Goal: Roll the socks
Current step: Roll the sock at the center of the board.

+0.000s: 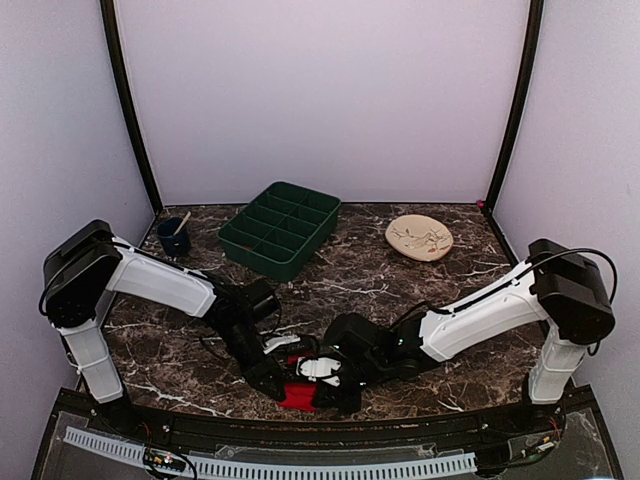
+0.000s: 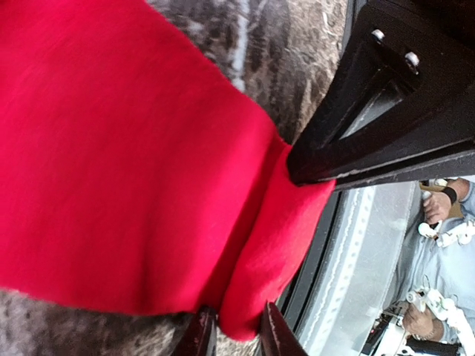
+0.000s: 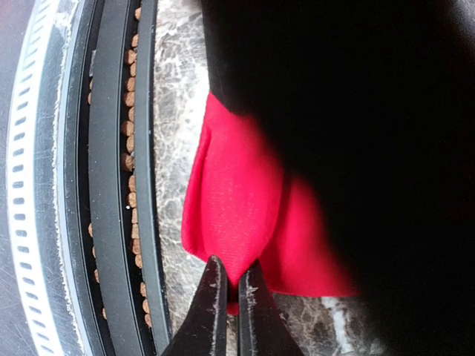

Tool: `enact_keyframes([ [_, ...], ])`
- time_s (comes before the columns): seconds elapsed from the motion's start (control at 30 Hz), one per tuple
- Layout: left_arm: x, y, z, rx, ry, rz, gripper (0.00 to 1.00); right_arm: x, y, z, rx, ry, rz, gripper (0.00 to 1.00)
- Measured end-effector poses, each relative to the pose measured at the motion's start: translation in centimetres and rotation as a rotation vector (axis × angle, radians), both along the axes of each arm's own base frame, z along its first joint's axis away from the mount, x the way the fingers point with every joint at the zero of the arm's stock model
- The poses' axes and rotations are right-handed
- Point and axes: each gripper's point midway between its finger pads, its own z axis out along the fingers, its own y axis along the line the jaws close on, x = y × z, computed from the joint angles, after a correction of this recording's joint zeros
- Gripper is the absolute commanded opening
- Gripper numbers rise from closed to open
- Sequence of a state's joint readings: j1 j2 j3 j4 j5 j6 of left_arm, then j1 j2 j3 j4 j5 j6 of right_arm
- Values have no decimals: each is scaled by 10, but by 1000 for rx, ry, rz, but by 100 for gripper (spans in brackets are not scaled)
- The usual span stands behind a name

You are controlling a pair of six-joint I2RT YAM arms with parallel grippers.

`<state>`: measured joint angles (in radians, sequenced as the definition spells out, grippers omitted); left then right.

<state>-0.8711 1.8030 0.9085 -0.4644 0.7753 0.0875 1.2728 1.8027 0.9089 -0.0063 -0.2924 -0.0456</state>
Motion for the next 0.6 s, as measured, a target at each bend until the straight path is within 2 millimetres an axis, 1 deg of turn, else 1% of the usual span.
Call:
enact_keyframes([
  [0.23,15,7,2,23,-57,49,24,7,-1,-1,5,43,-27,0],
  [0.6,36,18,3,63,-144,121,26,9,-3,-1,12,127,-39,0],
])
